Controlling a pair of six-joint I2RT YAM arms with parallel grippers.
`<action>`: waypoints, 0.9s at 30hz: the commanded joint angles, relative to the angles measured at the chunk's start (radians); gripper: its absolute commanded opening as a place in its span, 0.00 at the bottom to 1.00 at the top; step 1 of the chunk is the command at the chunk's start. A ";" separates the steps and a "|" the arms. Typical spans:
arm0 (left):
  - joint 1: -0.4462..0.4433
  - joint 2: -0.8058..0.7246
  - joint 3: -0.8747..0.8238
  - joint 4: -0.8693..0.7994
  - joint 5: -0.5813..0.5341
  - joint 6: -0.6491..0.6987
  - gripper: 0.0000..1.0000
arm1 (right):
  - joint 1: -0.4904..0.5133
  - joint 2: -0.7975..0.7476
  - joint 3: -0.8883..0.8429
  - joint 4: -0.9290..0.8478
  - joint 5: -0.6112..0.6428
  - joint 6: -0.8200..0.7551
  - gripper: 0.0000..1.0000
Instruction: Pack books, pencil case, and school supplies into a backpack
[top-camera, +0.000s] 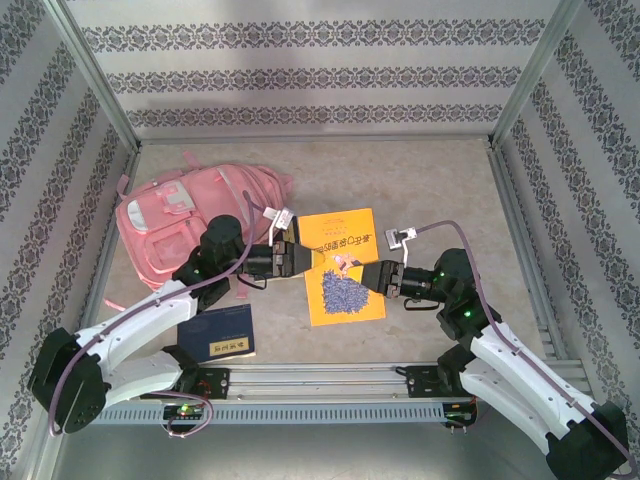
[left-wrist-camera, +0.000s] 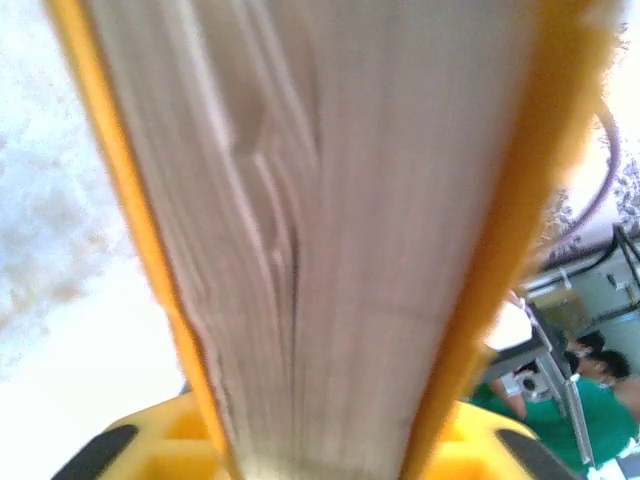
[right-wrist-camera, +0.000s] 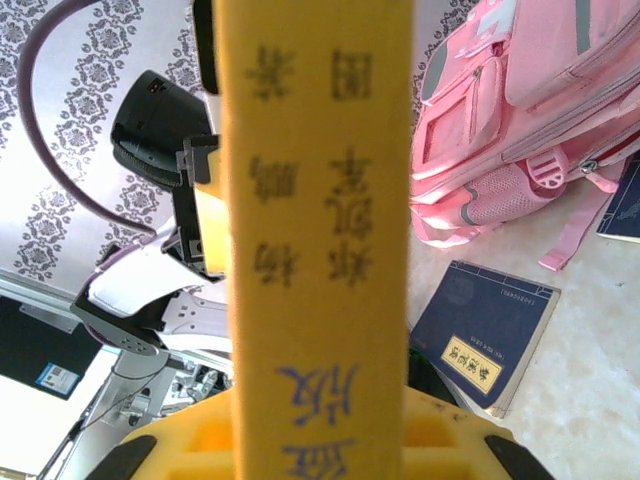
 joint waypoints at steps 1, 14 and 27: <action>0.008 -0.026 -0.025 0.163 0.054 -0.040 0.06 | 0.008 -0.008 0.044 0.071 0.029 -0.022 0.00; 0.008 -0.201 -0.075 0.117 -0.341 -0.116 0.00 | 0.034 -0.148 -0.063 0.063 0.391 -0.003 0.98; 0.008 -0.250 -0.165 0.267 -0.582 -0.278 0.00 | 0.279 -0.048 -0.113 0.332 0.739 -0.024 0.98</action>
